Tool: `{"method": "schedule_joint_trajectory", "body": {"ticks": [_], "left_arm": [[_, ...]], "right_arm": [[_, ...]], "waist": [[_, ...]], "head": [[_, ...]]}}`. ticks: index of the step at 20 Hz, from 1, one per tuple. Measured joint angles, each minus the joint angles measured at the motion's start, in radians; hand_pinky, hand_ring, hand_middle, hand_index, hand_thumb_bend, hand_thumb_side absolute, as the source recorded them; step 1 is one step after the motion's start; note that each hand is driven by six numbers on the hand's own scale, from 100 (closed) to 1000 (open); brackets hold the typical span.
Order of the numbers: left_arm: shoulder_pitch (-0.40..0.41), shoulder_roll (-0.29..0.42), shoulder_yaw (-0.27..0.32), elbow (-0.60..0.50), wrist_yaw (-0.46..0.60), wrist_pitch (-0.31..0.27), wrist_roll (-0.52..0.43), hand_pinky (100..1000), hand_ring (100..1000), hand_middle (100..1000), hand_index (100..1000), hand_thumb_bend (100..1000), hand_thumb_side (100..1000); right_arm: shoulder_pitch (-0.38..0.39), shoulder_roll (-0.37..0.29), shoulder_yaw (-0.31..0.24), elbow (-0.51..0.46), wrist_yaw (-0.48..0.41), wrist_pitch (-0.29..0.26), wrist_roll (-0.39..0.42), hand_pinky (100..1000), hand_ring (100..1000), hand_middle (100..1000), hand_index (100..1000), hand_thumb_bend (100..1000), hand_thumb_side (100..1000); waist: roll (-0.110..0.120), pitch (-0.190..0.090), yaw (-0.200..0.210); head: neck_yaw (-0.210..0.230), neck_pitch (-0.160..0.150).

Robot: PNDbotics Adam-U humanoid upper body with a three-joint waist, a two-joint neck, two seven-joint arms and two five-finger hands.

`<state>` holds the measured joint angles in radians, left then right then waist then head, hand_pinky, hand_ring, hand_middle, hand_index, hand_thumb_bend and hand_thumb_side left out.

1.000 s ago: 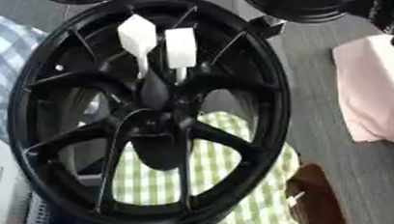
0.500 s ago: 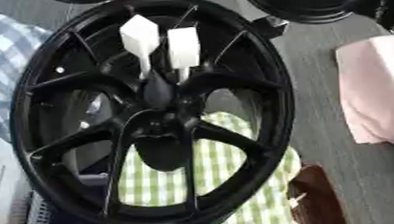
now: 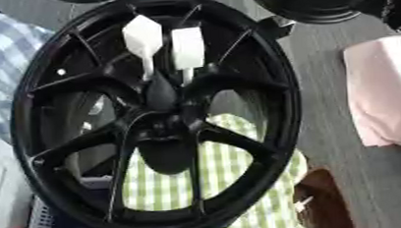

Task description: Pull the pin out of the wheel hub.

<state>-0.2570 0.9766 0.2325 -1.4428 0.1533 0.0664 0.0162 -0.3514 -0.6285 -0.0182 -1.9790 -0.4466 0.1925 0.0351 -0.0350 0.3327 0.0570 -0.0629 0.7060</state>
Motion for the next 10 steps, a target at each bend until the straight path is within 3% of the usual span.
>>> {"method": "schedule_joint_trajectory", "body": {"ticks": [6, 10], "left_arm": [[0.001, -0.075, 0.005, -0.166, 0.177, -0.102, 0.165, 738, 647, 609, 816, 100, 714], [0.001, -0.154, -0.012, -0.29, 0.26, -0.096, 0.23, 739, 651, 613, 818, 100, 721]], "right_arm": [[-0.003, 0.0, 0.0, 0.0, 0.0, -0.014, 0.003, 954, 757, 718, 738, 100, 640], [-0.022, 0.0, 0.0, 0.0, -0.004, -0.018, 0.006, 954, 757, 718, 739, 100, 642]], "waist": [[-0.007, 0.001, 0.002], [-0.017, 0.006, -0.006]], "head": [[0.004, 0.0], [0.016, 0.0]]}}
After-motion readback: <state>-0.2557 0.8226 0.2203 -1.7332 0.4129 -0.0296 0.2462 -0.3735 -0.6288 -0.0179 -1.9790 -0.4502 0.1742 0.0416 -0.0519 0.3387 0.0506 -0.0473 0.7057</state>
